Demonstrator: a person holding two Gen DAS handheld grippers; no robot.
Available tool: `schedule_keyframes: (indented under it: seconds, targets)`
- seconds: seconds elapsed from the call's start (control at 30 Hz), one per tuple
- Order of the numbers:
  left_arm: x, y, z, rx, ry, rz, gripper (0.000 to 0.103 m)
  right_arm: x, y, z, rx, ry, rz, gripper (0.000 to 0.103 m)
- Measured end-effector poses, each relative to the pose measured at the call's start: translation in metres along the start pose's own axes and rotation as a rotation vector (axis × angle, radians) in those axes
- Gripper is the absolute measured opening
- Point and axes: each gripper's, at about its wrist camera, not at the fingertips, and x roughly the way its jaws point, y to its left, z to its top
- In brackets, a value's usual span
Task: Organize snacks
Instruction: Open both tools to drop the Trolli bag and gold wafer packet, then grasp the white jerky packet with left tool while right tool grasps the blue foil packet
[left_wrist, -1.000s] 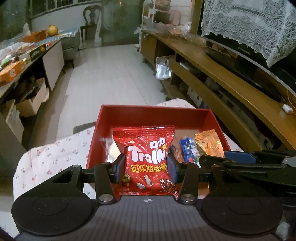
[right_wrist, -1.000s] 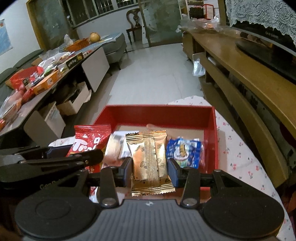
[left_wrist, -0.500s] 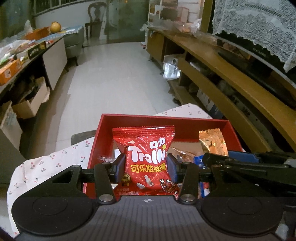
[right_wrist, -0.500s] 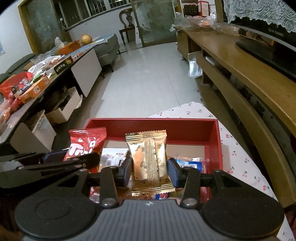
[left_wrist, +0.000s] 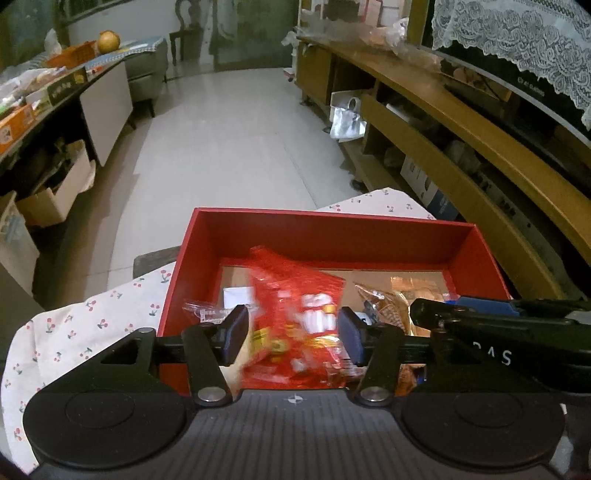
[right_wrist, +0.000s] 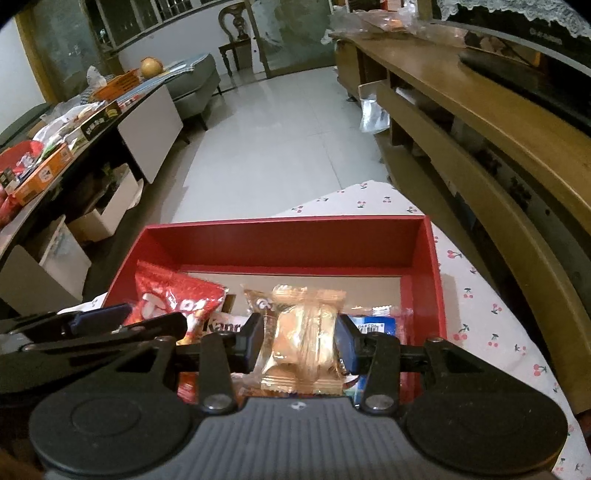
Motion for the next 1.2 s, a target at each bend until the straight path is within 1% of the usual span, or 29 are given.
schedule_keyframes:
  seconds: [0.13, 0.4, 0.57, 0.67, 0.73, 0.9, 1.07, 1.17, 1.2]
  targets:
    - [-0.004, 0.001, 0.001, -0.006, -0.01, -0.002, 0.069, 0.0, -0.001, 0.0, 0.002, 0.003, -0.001, 0.05]
    - [-0.016, 0.002, -0.001, -0.013, -0.021, -0.016, 0.072, -0.007, 0.002, -0.001, 0.008, -0.001, 0.002, 0.051]
    - [-0.036, 0.013, -0.013, -0.037, -0.022, -0.008, 0.073, -0.022, 0.007, -0.01, 0.008, -0.018, -0.007, 0.052]
    - [-0.048, 0.024, -0.025, -0.058, -0.016, 0.005, 0.075, -0.032, 0.011, -0.017, 0.005, -0.02, 0.004, 0.052]
    - [-0.054, 0.033, -0.035, -0.082, 0.001, 0.012, 0.076, -0.039, 0.015, -0.023, -0.001, -0.021, 0.008, 0.052]
    - [-0.057, 0.05, -0.06, -0.168, 0.073, -0.01, 0.077, -0.062, 0.025, -0.041, -0.021, -0.025, 0.033, 0.053]
    - [-0.04, 0.046, -0.079, -0.174, 0.144, 0.028, 0.077, -0.08, 0.027, -0.059, -0.02, -0.016, 0.056, 0.054]
    - [-0.03, 0.046, -0.086, -0.2, 0.183, 0.032, 0.078, -0.084, 0.028, -0.068, -0.035, 0.001, 0.062, 0.054]
    - [-0.028, 0.046, -0.089, -0.208, 0.19, 0.041, 0.08, -0.084, 0.028, -0.07, -0.044, 0.006, 0.063, 0.054]
